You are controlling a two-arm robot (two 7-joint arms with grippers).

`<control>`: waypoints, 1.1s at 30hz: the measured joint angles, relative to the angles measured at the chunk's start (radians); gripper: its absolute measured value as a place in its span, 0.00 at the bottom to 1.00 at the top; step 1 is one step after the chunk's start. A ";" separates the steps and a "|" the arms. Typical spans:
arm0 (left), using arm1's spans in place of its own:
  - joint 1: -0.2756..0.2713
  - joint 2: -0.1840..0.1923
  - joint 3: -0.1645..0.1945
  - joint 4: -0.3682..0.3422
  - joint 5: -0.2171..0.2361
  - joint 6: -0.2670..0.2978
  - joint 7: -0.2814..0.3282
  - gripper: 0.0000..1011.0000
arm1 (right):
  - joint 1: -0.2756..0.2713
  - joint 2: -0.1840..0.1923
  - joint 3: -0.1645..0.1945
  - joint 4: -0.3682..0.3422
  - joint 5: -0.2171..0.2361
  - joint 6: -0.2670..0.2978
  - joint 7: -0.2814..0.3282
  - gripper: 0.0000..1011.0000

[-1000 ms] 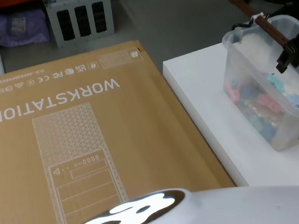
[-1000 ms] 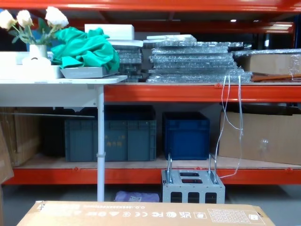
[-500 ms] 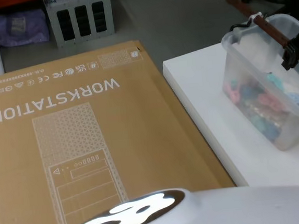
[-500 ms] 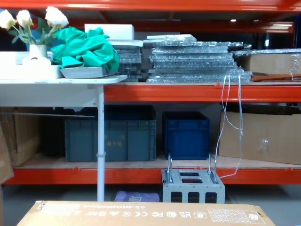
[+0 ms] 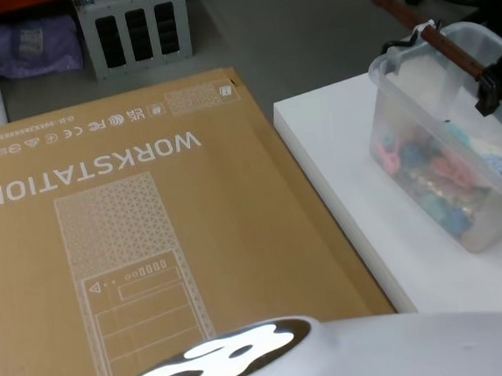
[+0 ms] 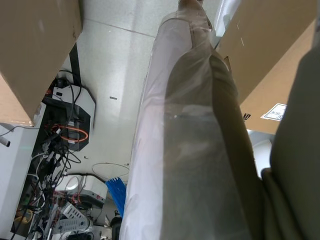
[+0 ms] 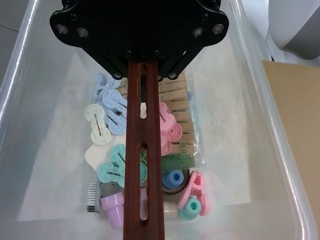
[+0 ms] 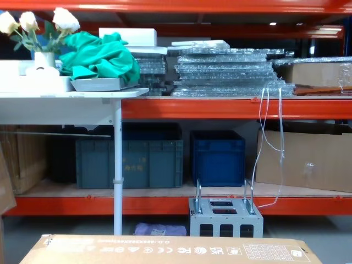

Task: Use one hand to grasp the basket and place it at the designated location.

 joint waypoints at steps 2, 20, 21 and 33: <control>0.000 0.000 0.000 0.000 0.000 0.000 0.000 0.00 | 0.000 0.000 0.000 0.000 0.000 0.000 0.000 0.02; 0.000 0.000 0.000 0.000 0.000 0.000 0.000 0.00 | 0.007 -0.038 0.034 0.019 -0.030 -0.008 0.054 0.00; 0.000 0.000 0.000 0.000 0.000 0.000 0.000 0.00 | 0.007 -0.042 0.037 0.023 -0.033 -0.011 0.060 0.00; 0.000 0.000 0.000 0.000 0.000 0.000 0.000 0.00 | 0.016 -0.092 0.054 0.079 -0.037 -0.064 0.126 0.00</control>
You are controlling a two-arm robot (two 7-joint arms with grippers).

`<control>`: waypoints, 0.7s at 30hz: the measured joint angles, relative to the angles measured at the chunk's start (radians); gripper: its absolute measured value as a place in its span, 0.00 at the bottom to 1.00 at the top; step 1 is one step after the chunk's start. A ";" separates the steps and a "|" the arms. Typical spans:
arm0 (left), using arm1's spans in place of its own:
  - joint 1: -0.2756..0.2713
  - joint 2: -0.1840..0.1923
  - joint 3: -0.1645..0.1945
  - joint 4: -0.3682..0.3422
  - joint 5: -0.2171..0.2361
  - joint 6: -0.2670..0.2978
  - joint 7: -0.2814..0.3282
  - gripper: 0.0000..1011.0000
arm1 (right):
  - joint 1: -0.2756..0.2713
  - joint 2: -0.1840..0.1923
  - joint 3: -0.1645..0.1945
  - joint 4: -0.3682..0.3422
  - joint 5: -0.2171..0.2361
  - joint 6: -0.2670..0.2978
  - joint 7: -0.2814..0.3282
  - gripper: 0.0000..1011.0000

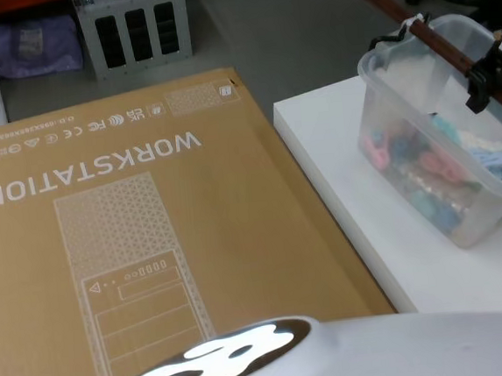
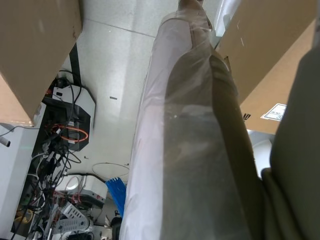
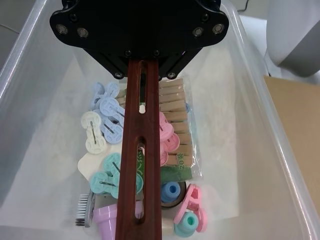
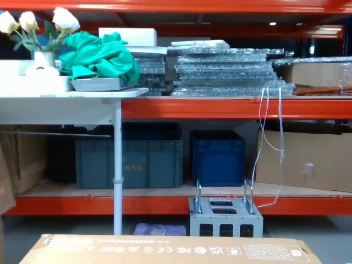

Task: Use one hand to grasp the basket and place it at the designated location.

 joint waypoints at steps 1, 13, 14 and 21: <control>0.000 0.000 0.000 0.000 0.000 0.000 0.000 0.00 | 0.002 -0.005 0.000 0.006 0.001 -0.006 0.010 0.00; 0.000 0.000 0.000 0.000 0.000 0.000 0.000 0.00 | 0.048 -0.060 0.003 0.081 -0.018 -0.065 0.128 0.00; 0.000 0.000 0.000 0.000 0.000 0.000 0.000 0.00 | 0.049 -0.061 0.003 0.083 -0.019 -0.067 0.130 0.00; 0.000 0.000 0.000 0.000 0.000 0.000 0.000 0.00 | 0.067 -0.072 0.002 0.095 -0.021 -0.091 0.152 0.00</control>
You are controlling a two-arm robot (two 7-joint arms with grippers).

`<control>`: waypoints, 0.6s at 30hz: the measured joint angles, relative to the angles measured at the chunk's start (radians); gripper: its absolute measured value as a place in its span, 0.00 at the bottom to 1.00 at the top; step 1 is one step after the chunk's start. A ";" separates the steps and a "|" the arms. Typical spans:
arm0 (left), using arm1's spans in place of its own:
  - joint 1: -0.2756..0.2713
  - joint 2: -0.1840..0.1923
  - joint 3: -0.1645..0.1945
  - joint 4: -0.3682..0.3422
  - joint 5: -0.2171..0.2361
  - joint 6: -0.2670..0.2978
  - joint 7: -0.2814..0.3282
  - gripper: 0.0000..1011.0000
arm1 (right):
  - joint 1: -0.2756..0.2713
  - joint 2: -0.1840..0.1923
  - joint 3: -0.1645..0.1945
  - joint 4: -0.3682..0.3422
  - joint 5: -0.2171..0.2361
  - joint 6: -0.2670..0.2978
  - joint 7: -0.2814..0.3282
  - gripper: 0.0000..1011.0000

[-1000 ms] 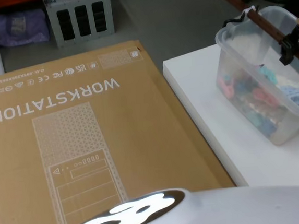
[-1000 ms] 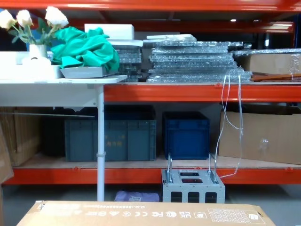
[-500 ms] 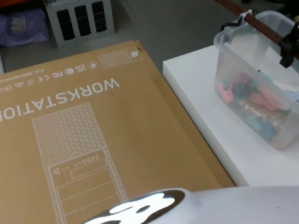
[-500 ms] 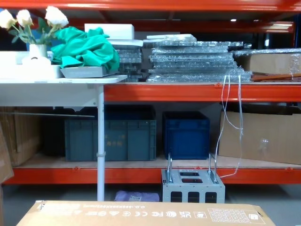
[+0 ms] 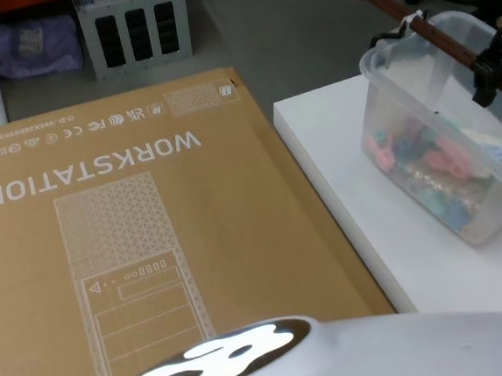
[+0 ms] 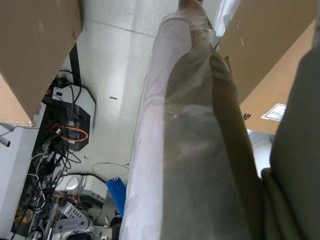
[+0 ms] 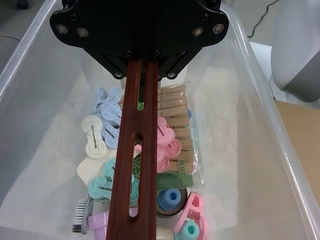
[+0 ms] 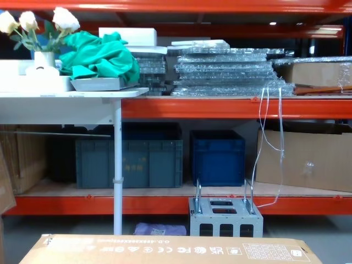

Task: Use one hand to grasp the basket and place it at the designated location.

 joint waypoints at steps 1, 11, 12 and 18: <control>0.000 0.000 0.000 0.000 0.000 0.000 0.000 0.00 | 0.004 -0.002 -0.001 0.001 0.000 -0.006 0.004 0.00; 0.000 0.000 0.000 0.000 0.000 0.000 0.000 0.00 | 0.045 -0.020 0.001 -0.056 -0.004 -0.082 -0.005 0.00; 0.000 0.000 0.000 0.000 0.000 0.000 0.000 0.00 | 0.052 -0.027 -0.003 -0.059 -0.006 -0.092 -0.005 0.00; 0.000 0.000 0.000 0.000 0.000 0.000 0.000 0.00 | 0.081 -0.055 -0.018 -0.062 -0.011 -0.127 0.006 0.00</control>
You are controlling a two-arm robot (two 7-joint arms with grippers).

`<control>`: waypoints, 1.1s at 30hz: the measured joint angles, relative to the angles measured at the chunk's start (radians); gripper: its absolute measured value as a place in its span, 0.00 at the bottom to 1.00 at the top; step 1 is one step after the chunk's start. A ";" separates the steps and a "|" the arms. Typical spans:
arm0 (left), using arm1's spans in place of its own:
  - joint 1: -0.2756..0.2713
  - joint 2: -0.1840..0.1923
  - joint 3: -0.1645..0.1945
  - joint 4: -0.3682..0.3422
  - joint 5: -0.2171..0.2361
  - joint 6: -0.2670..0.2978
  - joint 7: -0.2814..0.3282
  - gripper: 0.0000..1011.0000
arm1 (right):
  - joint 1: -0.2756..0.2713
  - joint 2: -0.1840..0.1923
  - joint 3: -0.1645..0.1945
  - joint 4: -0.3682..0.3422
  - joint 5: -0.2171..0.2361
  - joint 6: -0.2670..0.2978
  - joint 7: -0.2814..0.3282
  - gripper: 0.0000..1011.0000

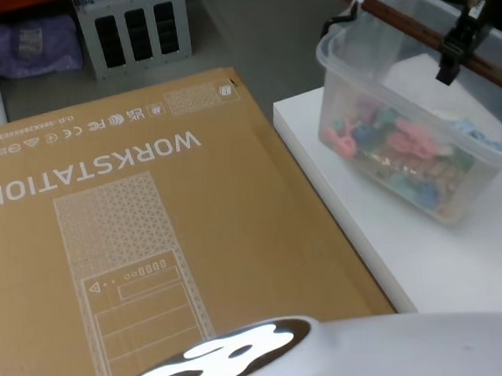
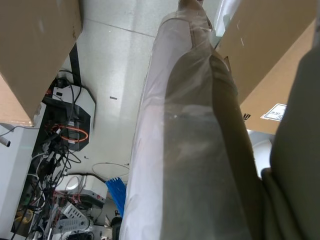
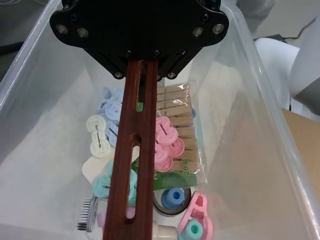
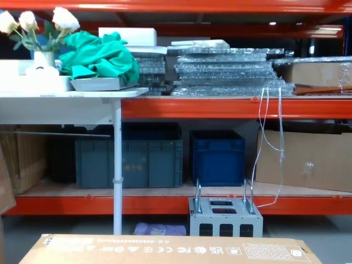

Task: Use one hand to grasp the basket and place it at the designated location.

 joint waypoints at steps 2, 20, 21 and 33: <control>0.000 0.000 0.000 0.000 0.000 0.000 0.000 0.00 | 0.009 -0.010 -0.004 0.001 0.000 -0.011 0.006 0.00; 0.000 0.000 0.000 0.001 0.000 0.000 0.000 0.00 | 0.126 -0.208 -0.078 0.102 0.002 -0.205 0.095 0.00; 0.000 0.000 0.000 0.001 0.000 0.000 0.000 0.00 | 0.130 -0.216 -0.081 0.108 0.002 -0.214 0.097 0.00; 0.000 0.000 0.000 0.001 0.000 0.000 0.000 0.00 | 0.187 -0.368 -0.130 0.224 0.026 -0.358 0.121 0.00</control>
